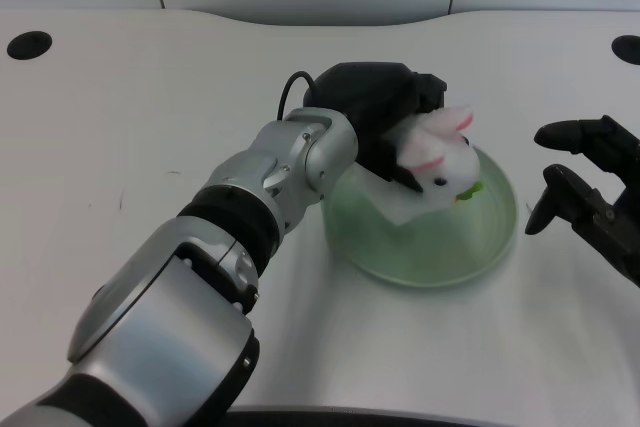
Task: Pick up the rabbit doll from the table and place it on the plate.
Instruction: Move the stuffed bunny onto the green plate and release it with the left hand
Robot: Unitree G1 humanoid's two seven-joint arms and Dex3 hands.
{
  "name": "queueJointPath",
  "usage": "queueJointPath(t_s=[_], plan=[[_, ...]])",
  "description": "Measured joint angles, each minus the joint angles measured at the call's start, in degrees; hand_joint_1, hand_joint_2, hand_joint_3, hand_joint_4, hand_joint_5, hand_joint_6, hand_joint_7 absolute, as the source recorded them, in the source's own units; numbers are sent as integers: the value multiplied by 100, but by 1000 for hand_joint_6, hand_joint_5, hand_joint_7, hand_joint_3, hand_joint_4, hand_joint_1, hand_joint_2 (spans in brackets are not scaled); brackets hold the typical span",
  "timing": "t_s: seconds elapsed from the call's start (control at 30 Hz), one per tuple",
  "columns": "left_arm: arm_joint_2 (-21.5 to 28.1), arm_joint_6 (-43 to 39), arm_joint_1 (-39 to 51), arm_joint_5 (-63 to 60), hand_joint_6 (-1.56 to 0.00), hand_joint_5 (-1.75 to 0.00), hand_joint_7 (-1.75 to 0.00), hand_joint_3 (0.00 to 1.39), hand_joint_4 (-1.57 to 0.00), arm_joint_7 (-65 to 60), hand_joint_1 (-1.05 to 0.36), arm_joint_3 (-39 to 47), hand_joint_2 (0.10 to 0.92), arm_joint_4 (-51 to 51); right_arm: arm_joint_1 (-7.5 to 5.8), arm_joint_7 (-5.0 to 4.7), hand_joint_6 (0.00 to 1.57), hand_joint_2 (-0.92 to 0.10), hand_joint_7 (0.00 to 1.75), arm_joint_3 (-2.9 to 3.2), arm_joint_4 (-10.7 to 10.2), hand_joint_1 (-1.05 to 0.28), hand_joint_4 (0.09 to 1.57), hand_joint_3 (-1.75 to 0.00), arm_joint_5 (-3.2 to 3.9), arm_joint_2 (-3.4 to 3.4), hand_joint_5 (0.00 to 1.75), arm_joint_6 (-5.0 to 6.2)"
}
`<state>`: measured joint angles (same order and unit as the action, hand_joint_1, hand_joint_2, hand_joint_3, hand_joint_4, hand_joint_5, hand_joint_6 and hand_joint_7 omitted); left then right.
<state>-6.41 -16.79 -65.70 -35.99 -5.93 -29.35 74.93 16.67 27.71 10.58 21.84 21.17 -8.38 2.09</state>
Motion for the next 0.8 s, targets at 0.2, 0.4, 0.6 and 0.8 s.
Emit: queueJointPath(t_s=[0.2,0.4,0.6,0.8], plan=[[89,169,3,-32,-796,-850,-306,5,-558,376,-486,-57,845,62,-45,12,584,-921,1250,-7,-144,-374,668,-247,12,1,1636,-11],[243,224,3,-141,-711,-619,-80,0,-433,519,-528,-172,830,78,-59,14,586,-921,1244,-7,-177,-371,669,-250,17,3,1624,-85],[245,559,-8,-205,-188,-29,-30,3,-18,973,-744,-281,873,97,-76,13,587,-921,1241,-7,-195,-390,667,-251,15,10,1632,-97],[294,703,-11,-160,-38,1,0,7,1,1130,-862,-241,889,102,-87,0,582,-921,1237,-11,-194,-387,651,-256,1,10,1627,-97]])
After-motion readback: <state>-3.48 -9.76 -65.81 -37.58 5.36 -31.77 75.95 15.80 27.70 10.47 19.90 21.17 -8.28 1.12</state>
